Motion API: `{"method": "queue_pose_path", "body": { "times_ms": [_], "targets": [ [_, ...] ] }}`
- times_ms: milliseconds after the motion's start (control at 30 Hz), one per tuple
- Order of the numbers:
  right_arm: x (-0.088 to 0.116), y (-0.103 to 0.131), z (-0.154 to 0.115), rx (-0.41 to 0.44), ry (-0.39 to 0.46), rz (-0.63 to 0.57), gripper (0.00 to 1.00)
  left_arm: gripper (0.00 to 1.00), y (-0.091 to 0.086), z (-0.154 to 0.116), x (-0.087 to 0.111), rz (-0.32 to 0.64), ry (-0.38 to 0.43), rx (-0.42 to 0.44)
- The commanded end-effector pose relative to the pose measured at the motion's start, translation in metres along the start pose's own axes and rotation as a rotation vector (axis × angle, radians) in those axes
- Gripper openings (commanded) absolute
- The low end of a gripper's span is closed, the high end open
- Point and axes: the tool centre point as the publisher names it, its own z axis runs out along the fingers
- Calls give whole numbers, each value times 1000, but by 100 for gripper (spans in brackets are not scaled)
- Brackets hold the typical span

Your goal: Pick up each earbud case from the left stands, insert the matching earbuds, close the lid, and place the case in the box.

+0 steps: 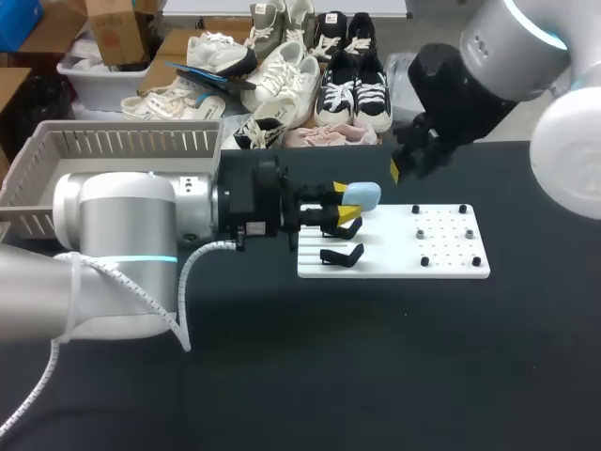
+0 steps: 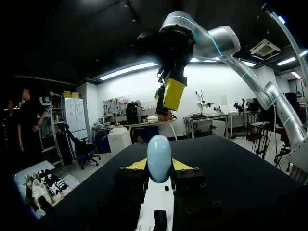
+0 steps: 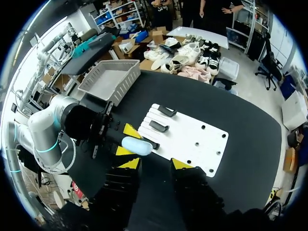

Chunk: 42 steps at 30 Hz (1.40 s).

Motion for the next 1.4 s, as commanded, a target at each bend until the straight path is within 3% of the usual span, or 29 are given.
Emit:
{"method": "queue_pose_path", "body": {
  "times_ms": [33,400,633,1133,1400],
  "targets": [
    [17,1,-8,24,-68,32,35,0,7,-29,-3,7,17,-6],
    [30,0,-13,82,-60,118,35,0,50,-124,-2,40,134,-99],
    [30,8,-14,117,-48,137,36,0,84,-189,17,23,186,-153],
    [26,26,-2,174,-8,188,35,0,151,-247,79,-99,260,-161],
    [28,30,3,188,6,210,35,0,171,-264,106,-178,299,-134]
  ]
}}
